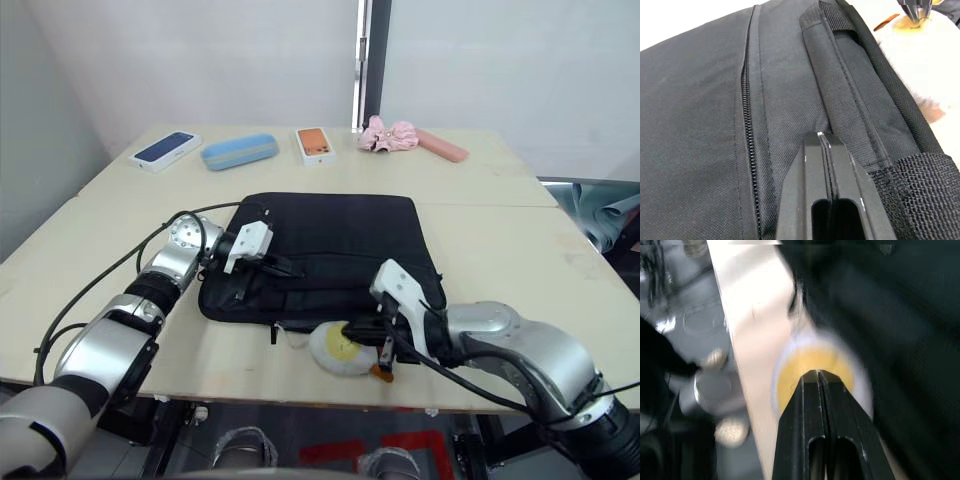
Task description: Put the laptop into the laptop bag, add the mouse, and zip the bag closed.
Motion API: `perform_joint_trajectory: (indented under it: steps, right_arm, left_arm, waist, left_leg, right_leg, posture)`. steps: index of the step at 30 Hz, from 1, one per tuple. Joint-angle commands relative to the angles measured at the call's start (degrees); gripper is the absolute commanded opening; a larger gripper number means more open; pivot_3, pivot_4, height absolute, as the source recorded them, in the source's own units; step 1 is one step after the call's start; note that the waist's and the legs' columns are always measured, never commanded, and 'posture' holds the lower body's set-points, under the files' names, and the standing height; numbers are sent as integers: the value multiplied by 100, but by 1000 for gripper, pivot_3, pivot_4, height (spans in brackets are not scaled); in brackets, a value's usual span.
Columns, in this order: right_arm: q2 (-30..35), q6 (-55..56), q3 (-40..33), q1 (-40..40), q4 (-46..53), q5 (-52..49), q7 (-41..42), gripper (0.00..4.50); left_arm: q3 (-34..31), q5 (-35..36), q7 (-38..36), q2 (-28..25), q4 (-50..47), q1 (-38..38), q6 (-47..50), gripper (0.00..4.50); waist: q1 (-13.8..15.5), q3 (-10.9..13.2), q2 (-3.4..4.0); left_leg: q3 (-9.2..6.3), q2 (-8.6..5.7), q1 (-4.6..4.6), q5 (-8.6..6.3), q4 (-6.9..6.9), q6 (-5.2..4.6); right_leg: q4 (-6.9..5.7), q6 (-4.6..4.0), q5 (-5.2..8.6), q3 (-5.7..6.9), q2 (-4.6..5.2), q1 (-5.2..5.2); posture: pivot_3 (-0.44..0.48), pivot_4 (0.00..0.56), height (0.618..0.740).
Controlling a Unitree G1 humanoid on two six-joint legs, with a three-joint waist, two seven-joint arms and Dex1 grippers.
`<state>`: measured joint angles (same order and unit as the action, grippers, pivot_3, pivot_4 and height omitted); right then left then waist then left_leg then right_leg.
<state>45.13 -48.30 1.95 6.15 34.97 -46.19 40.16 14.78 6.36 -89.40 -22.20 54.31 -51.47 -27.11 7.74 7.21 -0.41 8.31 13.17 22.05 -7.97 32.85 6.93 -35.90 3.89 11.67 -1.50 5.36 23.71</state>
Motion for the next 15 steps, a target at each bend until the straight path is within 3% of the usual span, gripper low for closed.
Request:
perform_joint_trajectory:
  steps: [1, 4, 10, 15]
  right_arm:
    - [82, 241, -820, -197, 470, -433, 186, 1336]
    - [403, 34, -743, -330, 782, -526, 362, 2536]
    - [768, -395, -101, -274, 671, -224, 343, 4484]
    - [657, -586, 431, -19, 304, 287, 127, 4484]
  left_arm:
    - [133, -343, -37, -62, 238, 73, 46, 0]
    - [122, -357, -62, -53, 279, 51, 30, 0]
    - [113, -352, -92, -27, 289, 16, 37, 0]
    - [115, -352, -111, -36, 264, 35, 32, 0]
  waist:
    - [-3, 1, -2]
    - [-5, 1, -2]
    - [-14, 1, -1]
    - [-18, 1, -1]
  left_leg:
    - [2, 0, 0, 0, 0, -1]
    - [2, 0, -2, 0, -15, -1]
    - [3, 0, -2, 0, -34, 0]
    - [4, 0, -2, 0, -42, 1]
  right_leg:
    - [3, 0, 0, -1, 1, 0]
    - [16, 0, 0, 1, -2, -2]
    - [32, 0, 0, 3, -4, -3]
    - [38, 0, 0, 3, -3, -1]
  posture:
    - [0, 150, 740]
    - [0, 150, 740]
    - [0, 150, 740]
    - [0, 150, 740]
